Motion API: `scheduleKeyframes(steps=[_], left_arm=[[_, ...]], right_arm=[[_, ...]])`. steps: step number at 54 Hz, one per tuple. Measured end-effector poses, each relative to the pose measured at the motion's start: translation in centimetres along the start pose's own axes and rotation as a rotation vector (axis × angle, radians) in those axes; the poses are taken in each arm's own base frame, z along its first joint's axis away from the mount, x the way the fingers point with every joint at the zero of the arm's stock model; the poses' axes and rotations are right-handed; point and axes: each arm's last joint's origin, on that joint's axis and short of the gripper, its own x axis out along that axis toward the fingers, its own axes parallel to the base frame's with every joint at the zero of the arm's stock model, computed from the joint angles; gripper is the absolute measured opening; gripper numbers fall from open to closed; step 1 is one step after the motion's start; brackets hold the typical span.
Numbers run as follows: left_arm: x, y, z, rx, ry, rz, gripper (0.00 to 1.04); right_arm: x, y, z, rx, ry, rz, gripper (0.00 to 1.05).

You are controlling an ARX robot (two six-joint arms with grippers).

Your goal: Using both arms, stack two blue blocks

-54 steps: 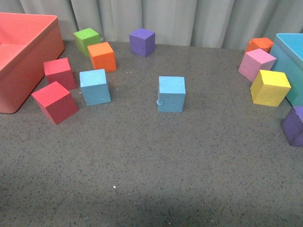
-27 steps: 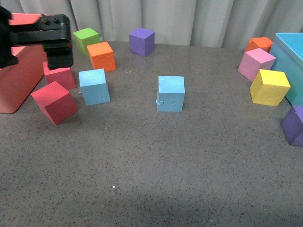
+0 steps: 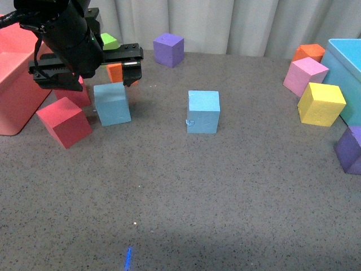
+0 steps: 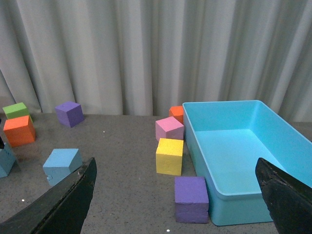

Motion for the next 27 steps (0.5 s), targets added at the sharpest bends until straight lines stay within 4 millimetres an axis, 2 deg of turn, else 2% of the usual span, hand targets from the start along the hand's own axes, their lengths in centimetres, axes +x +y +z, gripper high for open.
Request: scheduleKeyframes(steps=[12, 27], left_arm=[[1.0, -0.5, 0.0, -0.011, 0.028, 0.011, 0.98], [3.7, -0.6, -0.5, 0.0, 0.065, 0.065, 0.96]], right_arm=[[0.0, 0.0, 0.0, 0.0, 0.0, 0.0, 0.95], [0.0, 0.0, 0.0, 0.0, 0.0, 0.0, 0.95]])
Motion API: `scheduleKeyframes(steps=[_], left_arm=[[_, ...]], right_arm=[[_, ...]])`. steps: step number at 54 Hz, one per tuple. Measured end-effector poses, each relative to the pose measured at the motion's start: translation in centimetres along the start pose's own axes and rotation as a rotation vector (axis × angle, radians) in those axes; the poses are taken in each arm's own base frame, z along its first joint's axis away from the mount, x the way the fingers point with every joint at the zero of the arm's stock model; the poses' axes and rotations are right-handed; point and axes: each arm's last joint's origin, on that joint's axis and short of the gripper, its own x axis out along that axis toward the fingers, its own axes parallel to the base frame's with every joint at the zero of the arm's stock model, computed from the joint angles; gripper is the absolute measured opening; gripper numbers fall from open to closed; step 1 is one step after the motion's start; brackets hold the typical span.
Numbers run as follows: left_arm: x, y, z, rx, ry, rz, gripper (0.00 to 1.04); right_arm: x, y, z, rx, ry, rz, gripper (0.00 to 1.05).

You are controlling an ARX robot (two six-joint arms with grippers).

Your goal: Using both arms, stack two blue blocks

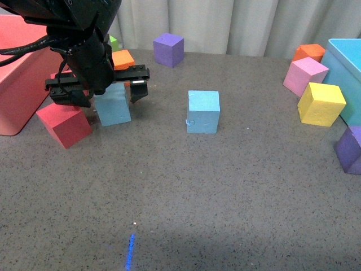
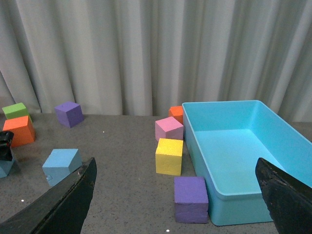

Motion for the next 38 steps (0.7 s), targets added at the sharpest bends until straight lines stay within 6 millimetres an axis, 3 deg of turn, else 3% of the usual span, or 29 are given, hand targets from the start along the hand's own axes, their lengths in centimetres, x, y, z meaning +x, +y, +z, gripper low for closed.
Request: scheduleKeyframes(steps=[17, 30, 35, 38], left_arm=[[-0.2, 0.0, 0.2, -0.035, 0.012, -0.012, 0.54], [-1.8, -0.5, -0.5, -0.02, 0.009, -0.027, 0.47], [-3.2, -1.4, -0.3, -0.006, -0.014, -0.047, 0.47], [-5.1, -2.5, 0.1, 0.01, -0.049, -0.073, 0.47]], right_arm=[[0.0, 0.0, 0.0, 0.0, 0.0, 0.0, 0.95], [0.0, 0.0, 0.0, 0.0, 0.0, 0.0, 0.95], [0.0, 0.0, 0.0, 0.0, 0.0, 0.0, 0.95], [0.0, 0.0, 0.0, 0.0, 0.0, 0.0, 0.95]])
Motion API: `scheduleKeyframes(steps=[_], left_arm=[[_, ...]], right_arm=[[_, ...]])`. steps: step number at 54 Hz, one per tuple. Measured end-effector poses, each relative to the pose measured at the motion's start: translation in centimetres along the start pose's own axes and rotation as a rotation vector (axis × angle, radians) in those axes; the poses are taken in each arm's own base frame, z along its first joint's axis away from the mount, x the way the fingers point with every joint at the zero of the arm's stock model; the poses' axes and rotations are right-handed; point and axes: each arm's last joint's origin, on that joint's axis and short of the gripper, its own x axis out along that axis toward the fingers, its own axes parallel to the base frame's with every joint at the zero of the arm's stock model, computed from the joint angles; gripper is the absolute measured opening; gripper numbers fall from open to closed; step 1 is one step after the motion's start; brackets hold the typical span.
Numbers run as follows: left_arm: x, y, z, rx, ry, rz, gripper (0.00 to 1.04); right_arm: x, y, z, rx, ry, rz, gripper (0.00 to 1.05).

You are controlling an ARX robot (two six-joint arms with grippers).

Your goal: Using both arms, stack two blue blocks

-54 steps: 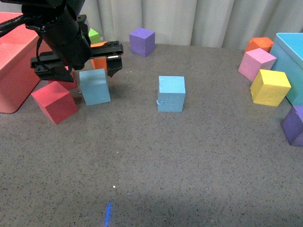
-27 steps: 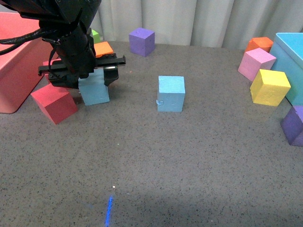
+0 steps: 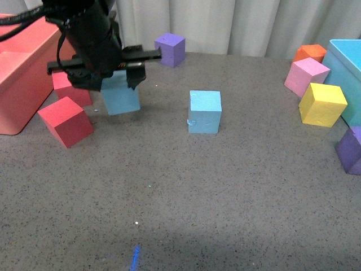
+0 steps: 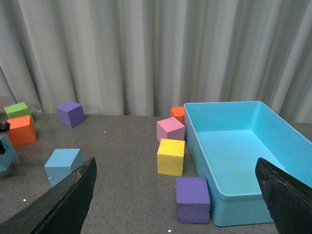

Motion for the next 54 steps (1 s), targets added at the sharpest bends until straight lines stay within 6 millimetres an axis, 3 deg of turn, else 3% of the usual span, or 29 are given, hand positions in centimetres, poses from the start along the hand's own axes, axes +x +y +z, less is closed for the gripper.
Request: scheduleKeyframes(steps=[10, 29, 40, 54], left_arm=[[-3.5, -3.6, 0.3, 0.045, -0.057, -0.046, 0.47], [-5.5, -10.7, -1.8, 0.151, -0.058, -0.095, 0.45], [-5.5, -13.4, -2.6, 0.195, -0.053, -0.108, 0.45], [-4.4, -14.4, -2.6, 0.212, -0.047, -0.087, 0.45]], right_arm=[[0.0, 0.0, 0.0, 0.0, 0.0, 0.0, 0.95], [0.0, 0.0, 0.0, 0.0, 0.0, 0.0, 0.95], [0.0, 0.0, 0.0, 0.0, 0.0, 0.0, 0.95], [0.0, 0.0, 0.0, 0.0, 0.0, 0.0, 0.95]])
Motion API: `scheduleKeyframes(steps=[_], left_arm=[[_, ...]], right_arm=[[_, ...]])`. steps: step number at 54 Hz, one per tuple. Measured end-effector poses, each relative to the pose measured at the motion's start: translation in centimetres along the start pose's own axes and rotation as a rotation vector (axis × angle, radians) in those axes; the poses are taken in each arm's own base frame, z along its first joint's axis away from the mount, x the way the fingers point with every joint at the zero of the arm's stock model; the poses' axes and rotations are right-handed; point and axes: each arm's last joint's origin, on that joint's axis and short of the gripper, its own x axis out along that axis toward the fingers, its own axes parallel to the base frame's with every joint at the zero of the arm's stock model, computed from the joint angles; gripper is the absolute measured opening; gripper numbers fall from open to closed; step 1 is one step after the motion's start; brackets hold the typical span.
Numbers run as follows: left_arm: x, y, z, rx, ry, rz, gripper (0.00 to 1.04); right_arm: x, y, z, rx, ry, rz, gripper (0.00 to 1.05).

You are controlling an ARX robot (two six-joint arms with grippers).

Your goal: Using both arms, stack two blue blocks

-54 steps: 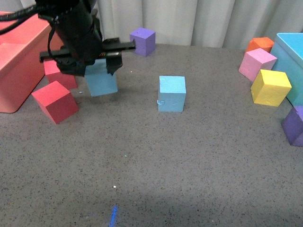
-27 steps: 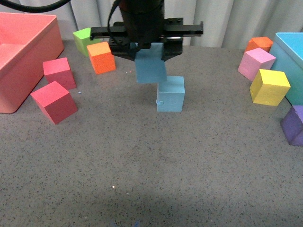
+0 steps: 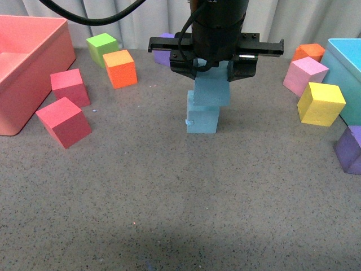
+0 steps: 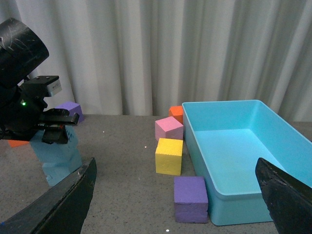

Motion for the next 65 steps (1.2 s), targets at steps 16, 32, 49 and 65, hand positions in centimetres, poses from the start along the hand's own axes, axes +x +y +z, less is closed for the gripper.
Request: scheduleKeyframes(steps=[16, 32, 49, 65], left_arm=[[1.0, 0.2, 0.0, 0.03, 0.018, 0.027, 0.45], [1.5, 0.2, -0.1, 0.049, 0.02, 0.045, 0.64], [1.1, 0.1, 0.2, 0.036, 0.013, 0.022, 0.97], [-3.4, 0.9, 1.9, -0.029, -0.12, -0.06, 0.98]], right_arm=[[0.0, 0.0, 0.0, 0.0, 0.0, 0.0, 0.95], [0.0, 0.0, 0.0, 0.0, 0.0, 0.0, 0.95], [0.0, 0.0, 0.0, 0.0, 0.0, 0.0, 0.95], [0.0, 0.0, 0.0, 0.0, 0.0, 0.0, 0.95]])
